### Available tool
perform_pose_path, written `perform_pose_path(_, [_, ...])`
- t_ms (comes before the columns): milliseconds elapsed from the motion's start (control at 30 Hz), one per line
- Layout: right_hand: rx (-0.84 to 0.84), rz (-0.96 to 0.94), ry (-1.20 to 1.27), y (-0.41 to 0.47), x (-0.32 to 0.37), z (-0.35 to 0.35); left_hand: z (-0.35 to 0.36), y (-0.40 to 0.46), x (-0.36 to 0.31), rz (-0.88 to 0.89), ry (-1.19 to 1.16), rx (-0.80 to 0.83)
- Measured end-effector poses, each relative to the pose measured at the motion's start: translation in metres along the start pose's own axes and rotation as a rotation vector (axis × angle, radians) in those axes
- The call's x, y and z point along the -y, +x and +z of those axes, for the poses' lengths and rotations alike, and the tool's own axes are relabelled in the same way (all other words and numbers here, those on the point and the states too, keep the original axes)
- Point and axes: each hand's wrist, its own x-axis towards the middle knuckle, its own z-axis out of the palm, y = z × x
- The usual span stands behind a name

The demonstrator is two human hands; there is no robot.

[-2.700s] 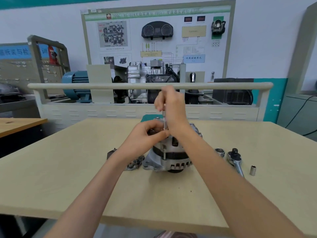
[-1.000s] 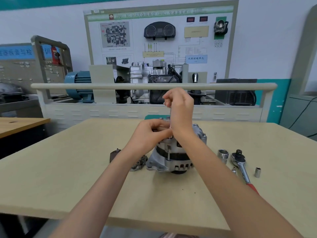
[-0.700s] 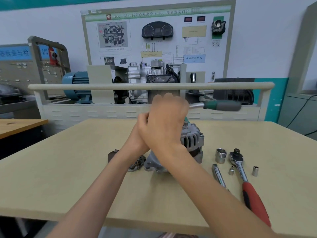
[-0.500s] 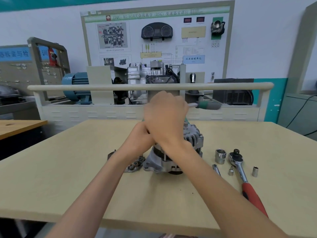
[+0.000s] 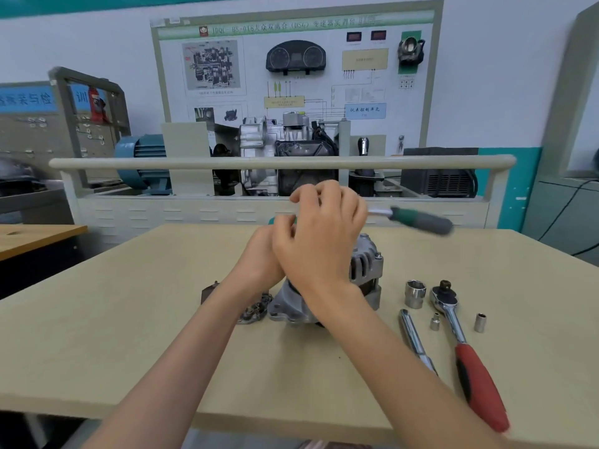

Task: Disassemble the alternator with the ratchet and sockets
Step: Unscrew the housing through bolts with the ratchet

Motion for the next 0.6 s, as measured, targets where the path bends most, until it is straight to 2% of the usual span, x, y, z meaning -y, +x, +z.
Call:
perform_pose_path(133, [0.007,-0.044,0.046,0.001,0.002,-0.009,-0.002,-0.003,0.003,0.017,-0.061,-0.001])
perform_pose_path(200, [0.080,0.024,-0.039,0.008,-0.003,-0.011,0.000,-0.007,0.002,0.023,-0.106,-0.007])
perform_pose_path(267, [0.135,0.011,-0.060,0.013,-0.006,-0.007,0.001,-0.009,0.002,0.027,-0.129,-0.007])
perform_pose_path(433, [0.125,-0.060,0.099,0.024,-0.009,0.005,0.000,-0.008,0.000,-0.011,-0.177,0.009])
perform_pose_path(500, [0.161,-0.045,0.239,0.030,-0.012,0.008,0.000,-0.008,0.001,-0.006,-0.191,0.007])
perform_pose_path(600, [0.312,0.090,0.652,0.039,-0.018,0.009,-0.002,-0.008,0.003,0.000,-0.204,0.081])
